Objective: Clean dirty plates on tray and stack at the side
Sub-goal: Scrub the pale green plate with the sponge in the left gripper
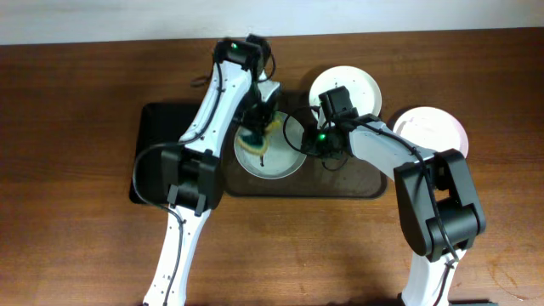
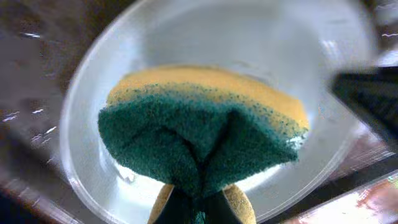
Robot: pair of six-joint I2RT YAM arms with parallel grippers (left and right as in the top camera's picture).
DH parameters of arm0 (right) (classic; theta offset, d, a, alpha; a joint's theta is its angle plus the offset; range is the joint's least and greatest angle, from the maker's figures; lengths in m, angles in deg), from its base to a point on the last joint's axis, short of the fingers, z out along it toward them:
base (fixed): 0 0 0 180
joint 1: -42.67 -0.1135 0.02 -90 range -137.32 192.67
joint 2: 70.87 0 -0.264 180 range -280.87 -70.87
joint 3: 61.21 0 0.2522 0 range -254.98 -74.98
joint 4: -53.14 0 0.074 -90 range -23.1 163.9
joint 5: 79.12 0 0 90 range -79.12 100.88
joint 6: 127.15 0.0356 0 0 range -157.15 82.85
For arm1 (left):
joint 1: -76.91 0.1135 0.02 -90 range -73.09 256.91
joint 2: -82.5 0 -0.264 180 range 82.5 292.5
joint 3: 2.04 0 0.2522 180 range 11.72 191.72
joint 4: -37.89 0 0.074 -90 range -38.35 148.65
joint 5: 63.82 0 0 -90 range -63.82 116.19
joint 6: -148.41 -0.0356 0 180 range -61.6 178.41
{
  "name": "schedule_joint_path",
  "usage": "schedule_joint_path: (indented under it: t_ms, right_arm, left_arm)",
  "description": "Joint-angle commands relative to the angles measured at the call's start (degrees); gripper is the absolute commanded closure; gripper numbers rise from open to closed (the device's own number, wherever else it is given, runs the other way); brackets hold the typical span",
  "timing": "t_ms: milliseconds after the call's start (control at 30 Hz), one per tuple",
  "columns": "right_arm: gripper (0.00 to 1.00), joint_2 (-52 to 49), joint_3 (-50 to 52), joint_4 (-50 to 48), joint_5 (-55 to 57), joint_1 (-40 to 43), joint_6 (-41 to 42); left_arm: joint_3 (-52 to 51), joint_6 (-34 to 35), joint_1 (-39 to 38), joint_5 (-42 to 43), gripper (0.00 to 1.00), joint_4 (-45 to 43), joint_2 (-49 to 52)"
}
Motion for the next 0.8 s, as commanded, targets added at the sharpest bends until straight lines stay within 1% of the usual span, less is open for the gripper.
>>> schedule_joint_path:
  t_ms: [0, 33, 67, 100, 133, 167, 200, 267, 300, 333, 367, 400, 467, 500, 567, 600, 667, 700, 733, 767]
  right_arm:
    - [0.96, -2.0, 0.0, 0.2, -0.8, 0.2, -1.7]
    - [0.96, -2.0, 0.0, 0.3, -1.0, 0.2, -1.9]
    - [0.96, -2.0, 0.0, 0.5, -1.0, 0.2, -1.9]
    - [0.96, -2.0, 0.0, 0.7, -0.9, 0.2, -2.3]
    - [0.96, -2.0, 0.0, 0.7, -0.9, 0.2, -2.3]
    - [0.96, -2.0, 0.0, 0.7, -0.9, 0.2, -2.3]
    - [0.96, -2.0, 0.0, 0.7, -0.9, 0.2, -2.3]
    - [0.96, -2.0, 0.0, 0.7, -0.9, 0.2, -2.3]
    - [0.96, -2.0, 0.0, 0.7, -0.9, 0.2, -2.3]
    - [0.96, -2.0, 0.0, 0.7, -0.9, 0.2, -2.3]
    - [0.96, -2.0, 0.0, 0.7, -0.9, 0.2, -2.3]
    - [0.96, -2.0, 0.0, 0.7, -0.9, 0.2, -2.3]
    - [0.96, -2.0, 0.0, 0.7, -0.9, 0.2, -2.3]
    - [0.96, -2.0, 0.0, 0.7, -0.9, 0.2, -2.3]
    - [0.96, -2.0, 0.0, 0.7, -0.9, 0.2, -2.3]
    - [0.96, -2.0, 0.0, 0.8, -0.9, 0.2, -2.4]
    - [0.96, -2.0, 0.0, 1.2, -0.9, 0.2, -3.4]
    - [0.96, -2.0, 0.0, 1.2, -0.9, 0.2, -3.4]
    - [0.96, -2.0, 0.0, 1.1, -1.0, 0.2, -3.8]
    - [0.96, -2.0, 0.0, 1.0, -1.0, 0.2, -4.1]
  left_arm:
    - [-9.5, 6.0, -0.2, 0.8, 1.0, -6.8, 0.5]
    - [-13.0, 9.2, -0.9, -3.6, 1.0, -10.1, 0.5]
    - [-17.1, 14.8, -1.6, -10.1, 1.0, -13.7, 0.5]
    - [-21.6, 18.0, -2.9, -11.8, 1.0, -17.2, 0.5]
    - [-23.5, 17.9, -3.8, -10.5, 1.0, -17.4, 0.5]
    - [-23.9, 14.4, -4.8, -6.3, 1.0, -13.6, 0.5]
    - [-23.9, 4.4, -5.0, 6.5, 1.0, -10.9, 0.5]
    - [-23.9, -5.4, -5.0, 17.5, 1.0, -9.1, 0.5]
    - [-23.9, -5.9, -5.0, 18.1, 1.0, -10.6, 0.5]
    - [-23.9, -2.4, -4.9, 16.4, 1.0, -13.6, 0.5]
    - [-23.9, 7.1, -4.6, 9.2, 1.0, -16.9, 0.5]
    - [-23.3, 14.5, -4.1, 2.7, 1.0, -18.0, 0.4]
    - [-19.1, 22.4, -3.5, -7.5, 1.0, -18.0, 0.4]
    - [-16.1, 24.7, -3.7, -12.6, 1.0, -18.9, 0.4]
    - [-12.5, 27.1, -4.3, -19.6, 1.0, -22.9, 0.4]
    - [-12.2, 28.9, -4.4, -22.5, 1.0, -26.3, 0.4]
    - [-12.0, 29.7, -4.1, -23.1, 1.0, -28.0, 0.3]
    - [-11.5, 28.1, -4.0, -22.1, 1.0, -26.9, 0.0]
    - [-9.8, 21.3, -3.8, -16.4, 1.0, -24.4, -0.4]
    - [-7.6, 19.8, -3.4, -13.9, 1.0, -20.7, -0.7]
